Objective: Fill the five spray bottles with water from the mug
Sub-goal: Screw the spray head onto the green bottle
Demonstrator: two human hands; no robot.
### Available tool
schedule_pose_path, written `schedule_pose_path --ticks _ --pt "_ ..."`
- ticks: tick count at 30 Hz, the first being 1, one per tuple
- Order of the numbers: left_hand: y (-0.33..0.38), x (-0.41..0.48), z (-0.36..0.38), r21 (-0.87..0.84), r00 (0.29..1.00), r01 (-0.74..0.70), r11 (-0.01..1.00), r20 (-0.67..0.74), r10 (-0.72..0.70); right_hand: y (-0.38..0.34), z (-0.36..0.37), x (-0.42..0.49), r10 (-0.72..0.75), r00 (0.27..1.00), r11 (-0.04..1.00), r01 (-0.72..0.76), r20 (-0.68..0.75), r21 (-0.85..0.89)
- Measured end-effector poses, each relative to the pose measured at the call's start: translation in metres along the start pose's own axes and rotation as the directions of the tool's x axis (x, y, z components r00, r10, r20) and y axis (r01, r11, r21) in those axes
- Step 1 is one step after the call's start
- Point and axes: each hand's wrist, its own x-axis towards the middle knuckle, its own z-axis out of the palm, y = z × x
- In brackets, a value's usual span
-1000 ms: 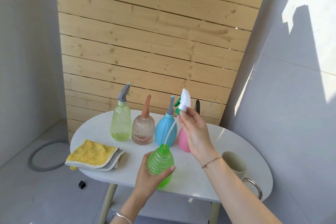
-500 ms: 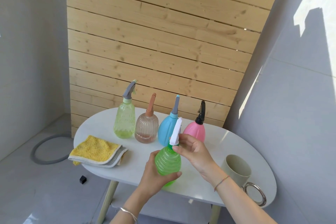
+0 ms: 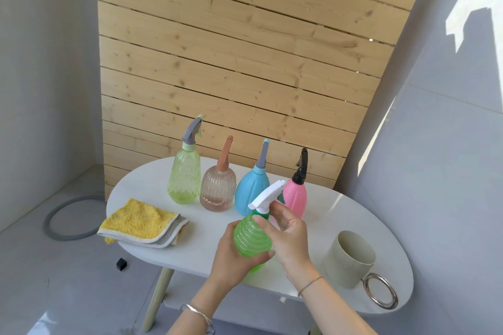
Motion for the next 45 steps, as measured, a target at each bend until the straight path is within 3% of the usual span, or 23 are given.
schedule_pose_path --ticks 5,8,15,19,21,24,28,33,38,43,45 --pt "0.002 0.000 0.000 0.024 1.000 -0.016 1.000 0.000 0.016 0.007 0.017 -0.008 0.008 0.987 1.000 -0.008 -0.162 0.000" --pt "0.003 0.000 -0.001 0.054 1.000 -0.024 0.998 0.016 0.023 0.007 0.023 -0.011 0.042 0.981 0.999 -0.040 -0.188 0.015" --pt "0.003 -0.001 -0.003 -0.010 0.999 -0.001 1.000 0.053 0.001 0.000 0.005 -0.010 0.109 0.986 0.993 -0.113 0.123 0.026" --pt "0.019 0.001 -0.023 0.082 0.967 0.072 0.994 0.239 -0.090 0.001 0.000 -0.007 0.078 0.993 0.997 -0.075 0.086 -0.032" --pt "0.036 0.007 -0.040 0.139 0.949 0.043 0.989 0.303 -0.084 0.000 0.001 -0.006 0.071 0.995 0.997 -0.070 0.069 -0.011" --pt "0.077 0.020 -0.049 0.061 0.959 -0.084 0.995 0.278 0.064 0.001 0.003 -0.003 0.072 0.996 0.997 -0.073 0.058 0.006" --pt "0.106 0.037 -0.030 0.157 0.924 -0.313 0.937 0.277 0.262 0.003 0.006 -0.004 0.101 0.994 0.995 -0.101 0.043 0.013" --pt "0.101 0.049 -0.031 0.150 0.912 -0.332 0.931 0.301 0.277 -0.006 -0.005 -0.005 0.185 0.950 0.976 -0.208 0.251 0.070" --pt "0.101 0.051 -0.029 0.137 0.908 -0.331 0.934 0.314 0.276 0.002 -0.004 -0.001 0.186 0.968 0.966 -0.211 0.169 0.147" --pt "0.103 0.050 -0.030 0.126 0.905 -0.338 0.933 0.316 0.285 0.001 -0.008 0.000 0.194 0.929 0.969 -0.232 0.316 0.085" --pt "0.104 0.050 -0.029 0.123 0.903 -0.337 0.934 0.323 0.283 0.001 -0.004 0.001 0.183 0.947 0.973 -0.213 0.263 0.091"
